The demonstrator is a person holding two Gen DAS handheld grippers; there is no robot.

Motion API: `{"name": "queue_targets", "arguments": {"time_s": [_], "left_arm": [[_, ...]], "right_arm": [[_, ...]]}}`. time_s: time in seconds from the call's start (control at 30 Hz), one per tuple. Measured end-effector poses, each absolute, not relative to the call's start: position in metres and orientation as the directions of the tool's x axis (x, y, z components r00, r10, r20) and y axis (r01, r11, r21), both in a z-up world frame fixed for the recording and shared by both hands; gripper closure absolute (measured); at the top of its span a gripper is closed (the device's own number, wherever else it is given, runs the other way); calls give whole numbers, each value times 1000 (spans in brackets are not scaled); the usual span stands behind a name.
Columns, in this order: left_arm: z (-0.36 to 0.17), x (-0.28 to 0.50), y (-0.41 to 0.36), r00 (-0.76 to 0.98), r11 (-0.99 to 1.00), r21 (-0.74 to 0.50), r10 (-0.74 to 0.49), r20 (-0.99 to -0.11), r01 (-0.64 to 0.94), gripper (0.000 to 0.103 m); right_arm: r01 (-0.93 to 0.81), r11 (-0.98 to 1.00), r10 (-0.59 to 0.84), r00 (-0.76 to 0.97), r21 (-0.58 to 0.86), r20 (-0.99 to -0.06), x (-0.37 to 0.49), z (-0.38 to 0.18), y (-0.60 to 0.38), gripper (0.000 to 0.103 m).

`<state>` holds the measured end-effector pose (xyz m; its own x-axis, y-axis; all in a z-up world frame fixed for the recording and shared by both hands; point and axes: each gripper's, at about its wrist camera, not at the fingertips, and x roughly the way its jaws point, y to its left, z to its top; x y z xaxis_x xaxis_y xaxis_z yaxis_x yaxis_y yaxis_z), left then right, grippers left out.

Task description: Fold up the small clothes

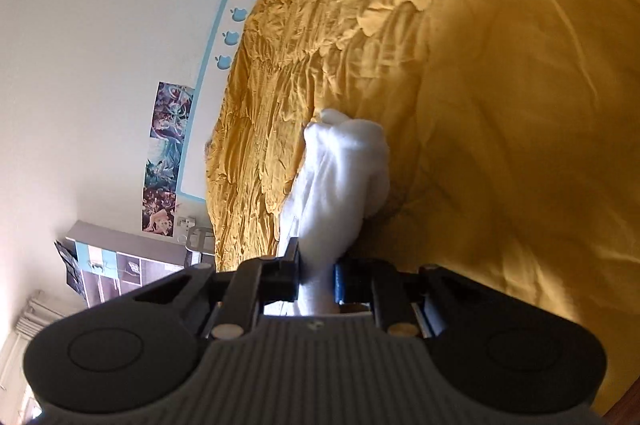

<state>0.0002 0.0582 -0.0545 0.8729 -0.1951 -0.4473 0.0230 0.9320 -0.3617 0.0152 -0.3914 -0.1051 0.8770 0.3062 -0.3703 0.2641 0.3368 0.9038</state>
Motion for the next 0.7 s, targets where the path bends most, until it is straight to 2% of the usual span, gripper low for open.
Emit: {"name": "queue_targets", "arguments": {"time_s": [0.1, 0.2, 0.23, 0.3, 0.37, 0.43, 0.53, 0.63, 0.7], "left_arm": [[-58, 22, 20, 833, 921, -359, -312, -457, 148, 103], [-74, 40, -23, 811, 955, -236, -281, -512, 182, 103], [-85, 45, -33, 784, 958, -227, -275, -556, 175, 103], [-105, 47, -37, 730, 955, -246, -286, -620, 165, 103], [-116, 40, -37, 730, 958, -222, -282, -623, 180, 103], [-117, 33, -38, 737, 961, -200, -277, -616, 193, 103], [-110, 29, -34, 750, 956, -208, -291, -594, 206, 101], [-87, 16, -23, 813, 965, -116, -259, -521, 233, 84], [-73, 11, -6, 866, 980, -87, -197, -460, 177, 80]], "right_arm": [[270, 367, 296, 873, 890, -386, 17, -99, -389, 92], [287, 372, 293, 866, 882, -406, 18, -100, -388, 90], [296, 376, 300, 858, 878, -417, 19, -101, -389, 87], [292, 407, 344, 829, 866, -441, 27, -103, -388, 65], [307, 420, 334, 822, 854, -460, 31, -107, -386, 70], [318, 411, 301, 837, 854, -457, 31, -111, -385, 90], [312, 449, 269, 846, 837, -460, 34, -101, -379, 91], [228, 585, 246, 865, 779, -438, 40, -70, -366, 92], [170, 672, 236, 874, 721, -426, 45, -45, -353, 92]]}}
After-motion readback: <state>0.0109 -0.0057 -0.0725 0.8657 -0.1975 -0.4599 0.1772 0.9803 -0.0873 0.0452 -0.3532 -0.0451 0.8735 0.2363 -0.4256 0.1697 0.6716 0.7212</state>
